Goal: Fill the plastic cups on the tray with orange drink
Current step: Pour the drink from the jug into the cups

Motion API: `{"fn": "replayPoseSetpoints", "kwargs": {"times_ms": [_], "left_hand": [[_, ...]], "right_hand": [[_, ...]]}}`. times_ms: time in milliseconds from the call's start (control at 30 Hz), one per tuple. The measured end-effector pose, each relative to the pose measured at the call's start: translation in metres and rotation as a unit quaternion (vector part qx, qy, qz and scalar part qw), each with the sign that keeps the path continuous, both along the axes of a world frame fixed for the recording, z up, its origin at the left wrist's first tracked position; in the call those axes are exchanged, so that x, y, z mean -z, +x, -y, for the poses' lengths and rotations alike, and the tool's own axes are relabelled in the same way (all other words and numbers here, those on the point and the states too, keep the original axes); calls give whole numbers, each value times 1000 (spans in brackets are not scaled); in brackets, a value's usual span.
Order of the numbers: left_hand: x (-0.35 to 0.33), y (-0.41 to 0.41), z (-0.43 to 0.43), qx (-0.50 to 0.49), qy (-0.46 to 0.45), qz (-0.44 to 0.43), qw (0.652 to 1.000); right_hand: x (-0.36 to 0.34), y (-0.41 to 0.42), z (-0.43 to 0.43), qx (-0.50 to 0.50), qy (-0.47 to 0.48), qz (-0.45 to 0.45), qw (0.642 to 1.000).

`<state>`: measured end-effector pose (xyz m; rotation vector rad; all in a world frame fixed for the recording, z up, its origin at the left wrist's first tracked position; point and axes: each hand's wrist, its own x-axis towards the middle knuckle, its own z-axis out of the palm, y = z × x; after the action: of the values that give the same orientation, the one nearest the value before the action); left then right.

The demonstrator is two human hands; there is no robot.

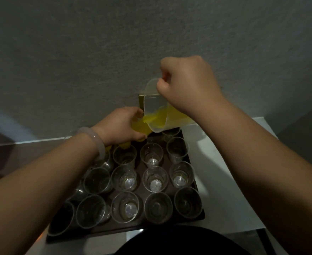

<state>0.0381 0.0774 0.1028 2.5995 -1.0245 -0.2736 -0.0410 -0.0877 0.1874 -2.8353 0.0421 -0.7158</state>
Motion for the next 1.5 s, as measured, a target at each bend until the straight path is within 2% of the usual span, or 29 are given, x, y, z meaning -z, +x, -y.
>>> {"fn": "replayPoseSetpoints", "kwargs": {"times_ms": [367,667,900,1167,1500], "left_hand": [[-1,4,1,-8,-16,-11,1000],[-1,8,4,-44,-41,-50,997],[1,13,17,-6,28,-28,999],[9,15,39,62,127,-7,990],[27,17,46,85,198,-16,976]], "right_hand": [[3,-4,17,52,117,15,992],[16,-18,36,121,281,79,949],[18,-28,45,149,343,155,914],[27,-36,52,161,356,184,902],[36,-44,61,172,371,182,894]]}}
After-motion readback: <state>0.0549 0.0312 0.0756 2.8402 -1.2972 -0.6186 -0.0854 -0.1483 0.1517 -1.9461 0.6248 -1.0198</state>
